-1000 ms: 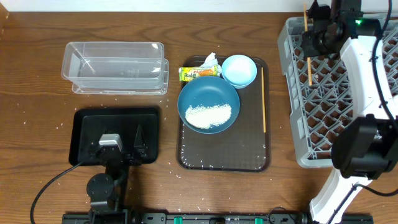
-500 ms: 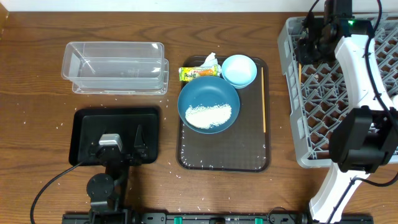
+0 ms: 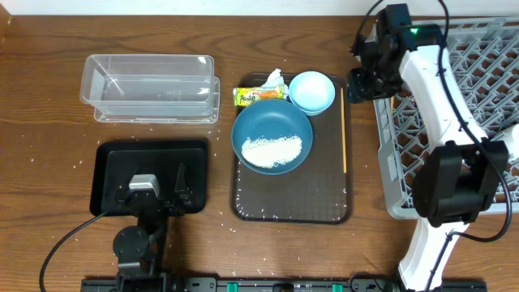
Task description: Sort waste into correct bins and load items into the dishwasher rack
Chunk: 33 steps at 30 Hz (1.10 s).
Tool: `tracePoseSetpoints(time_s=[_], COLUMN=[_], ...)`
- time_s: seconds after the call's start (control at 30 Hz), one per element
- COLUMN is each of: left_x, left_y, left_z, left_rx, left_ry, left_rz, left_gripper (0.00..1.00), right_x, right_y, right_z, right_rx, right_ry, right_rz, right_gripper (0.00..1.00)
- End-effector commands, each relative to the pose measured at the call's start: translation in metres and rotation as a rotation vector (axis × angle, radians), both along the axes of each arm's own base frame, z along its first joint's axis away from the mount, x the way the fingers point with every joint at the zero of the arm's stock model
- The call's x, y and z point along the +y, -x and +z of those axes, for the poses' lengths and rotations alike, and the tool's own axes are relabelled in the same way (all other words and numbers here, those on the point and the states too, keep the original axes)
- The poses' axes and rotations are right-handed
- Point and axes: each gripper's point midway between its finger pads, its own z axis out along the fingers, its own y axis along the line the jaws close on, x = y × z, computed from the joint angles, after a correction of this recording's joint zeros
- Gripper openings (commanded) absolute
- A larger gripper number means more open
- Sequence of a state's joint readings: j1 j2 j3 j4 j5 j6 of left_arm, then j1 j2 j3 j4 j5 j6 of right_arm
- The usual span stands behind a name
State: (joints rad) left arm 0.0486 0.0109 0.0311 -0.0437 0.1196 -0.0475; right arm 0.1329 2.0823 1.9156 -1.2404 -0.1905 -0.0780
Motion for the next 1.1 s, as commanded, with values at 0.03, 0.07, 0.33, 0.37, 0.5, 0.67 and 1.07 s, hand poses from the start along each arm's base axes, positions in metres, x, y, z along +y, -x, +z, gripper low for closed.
tracePoseSetpoints(time_s=[0.03,0.07,0.33,0.37,0.5,0.67,1.07], left_x=[-0.001,-0.001,-0.001,-0.001,-0.001,-0.001,-0.001], left_y=[0.000,0.000,0.000,0.000,0.000,0.000,0.000], left_z=[-0.016,-0.016,-0.016,-0.016,-0.016,-0.016,-0.016], left_rx=[0.038,0.038,0.038,0.038,0.038,0.038,0.038], left_ry=[-0.008,-0.008,-0.008,-0.008,-0.008,-0.008,-0.008], left_rz=[-0.005,-0.005,-0.005,-0.005,-0.005,-0.005,-0.005], left_gripper=[0.98,0.98,0.98,0.98,0.97,0.98,0.98], right_x=[0.015,0.017,0.028,0.029,0.028,0.026,0.010], right_y=[0.007,0.008,0.024,0.027,0.036,0.048,0.054], right_z=[0.004,0.004,-0.028,-0.037,-0.062,-0.086,-0.117], right_rx=[0.010,0.015,0.087,0.098,0.131,0.156,0.130], right_ry=[0.000,0.001,0.007,0.009,0.011,0.019,0.119], right_rz=[0.001,-0.009,-0.057,-0.066,-0.100,-0.100,-0.113], right_gripper=[0.45,0.45,0.39,0.38,0.37,0.37,0.39])
